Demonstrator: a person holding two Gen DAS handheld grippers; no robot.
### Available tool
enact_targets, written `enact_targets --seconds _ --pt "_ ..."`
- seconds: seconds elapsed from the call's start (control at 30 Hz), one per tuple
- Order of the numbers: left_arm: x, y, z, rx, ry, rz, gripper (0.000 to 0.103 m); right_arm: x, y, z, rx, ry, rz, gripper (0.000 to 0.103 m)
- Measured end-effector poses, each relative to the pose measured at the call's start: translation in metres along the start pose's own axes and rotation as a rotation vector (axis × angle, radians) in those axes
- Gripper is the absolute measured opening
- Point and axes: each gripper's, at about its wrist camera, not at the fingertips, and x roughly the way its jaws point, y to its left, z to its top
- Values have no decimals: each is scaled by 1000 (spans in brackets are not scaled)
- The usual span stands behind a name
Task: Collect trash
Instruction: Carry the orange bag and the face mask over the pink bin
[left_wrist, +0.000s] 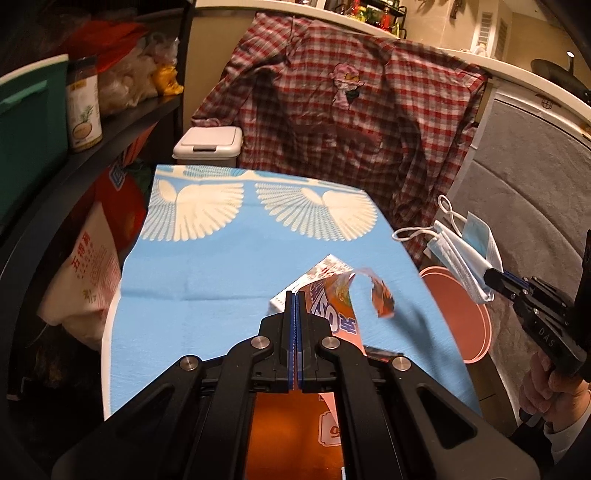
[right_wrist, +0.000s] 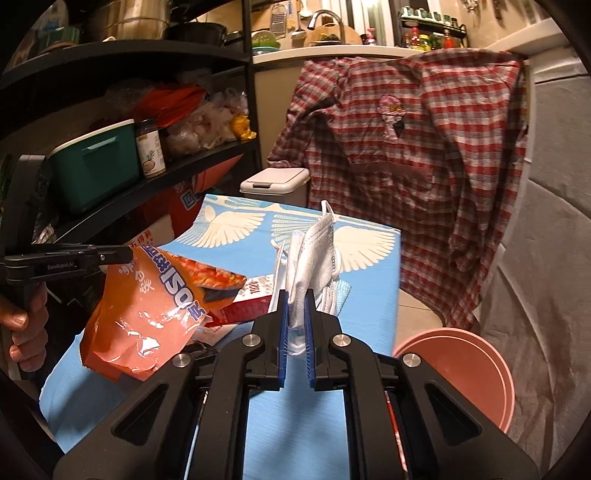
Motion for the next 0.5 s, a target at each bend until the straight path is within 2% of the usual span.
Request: enact_targets --seconds 0.5 --pt "8 -50 7 37 -28 -45 0 -23 -37 -3 53 -7 -50 9"
